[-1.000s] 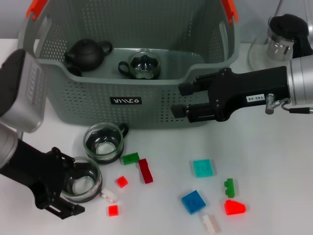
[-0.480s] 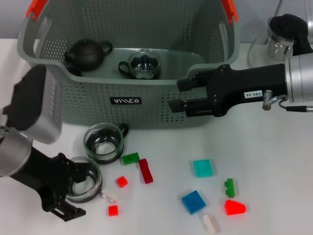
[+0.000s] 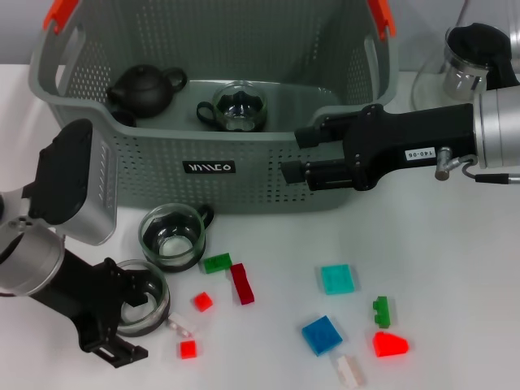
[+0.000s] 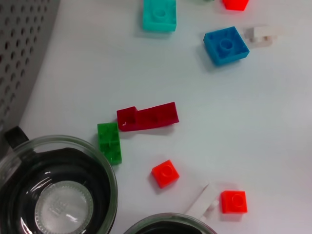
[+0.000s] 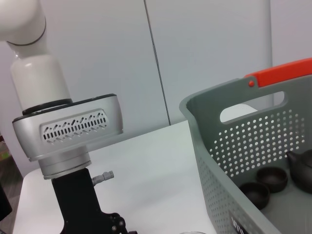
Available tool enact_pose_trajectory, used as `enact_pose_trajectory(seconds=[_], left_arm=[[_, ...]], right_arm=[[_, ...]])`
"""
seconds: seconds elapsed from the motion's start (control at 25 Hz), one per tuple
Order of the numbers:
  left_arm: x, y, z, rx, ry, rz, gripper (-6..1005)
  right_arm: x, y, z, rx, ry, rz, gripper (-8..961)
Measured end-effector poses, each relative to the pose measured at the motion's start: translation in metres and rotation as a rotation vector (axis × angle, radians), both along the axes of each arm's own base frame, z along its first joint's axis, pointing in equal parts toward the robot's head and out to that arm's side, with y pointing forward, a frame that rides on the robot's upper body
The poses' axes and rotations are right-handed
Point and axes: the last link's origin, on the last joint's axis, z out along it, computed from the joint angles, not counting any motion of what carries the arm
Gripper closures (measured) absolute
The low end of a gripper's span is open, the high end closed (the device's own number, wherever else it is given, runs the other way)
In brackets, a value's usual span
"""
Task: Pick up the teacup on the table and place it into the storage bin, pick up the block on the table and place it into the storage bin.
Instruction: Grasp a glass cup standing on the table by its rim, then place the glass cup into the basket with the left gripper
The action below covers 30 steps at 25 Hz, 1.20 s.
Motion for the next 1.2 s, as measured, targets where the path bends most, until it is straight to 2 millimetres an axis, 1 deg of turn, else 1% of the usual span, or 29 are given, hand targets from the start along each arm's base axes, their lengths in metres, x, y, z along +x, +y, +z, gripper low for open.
enact_pose_trajectory(seconds=[0.24,0.44,0.68,0.88,1.12,1.2], left_arm=[[-0.002,0.0,-0.002,-0.006,-0.002,0.008,235],[-0.005,-0.002,-0.006,-0.032,-0.007,0.025,365],[-0.007,-0.003,-0.009,-0.032,-0.02,0.038,598],[-0.008,-0.004,-0.011,-0.037,-0.023,0.04,830],[-0.008,-0.004,-0.012,-0.044,-0.023,0.037,936],[-0.008,-0.005,-0.012,-0.05,-0.023,0.037,936]], right_arm=[[-0.001,0.0,0.0,0.001,-0.001,0.003,311],[0.0,0.001,0.0,0.003,0.0,0.002,310],[0.0,0.001,0.0,0.003,0.0,0.003,311],[0.0,0.001,0.0,0.007,-0.002,0.01,311],[-0.001,0.001,0.0,0.007,0.0,0.011,312],[-0.001,0.001,0.0,0.007,0.001,0.011,312]])
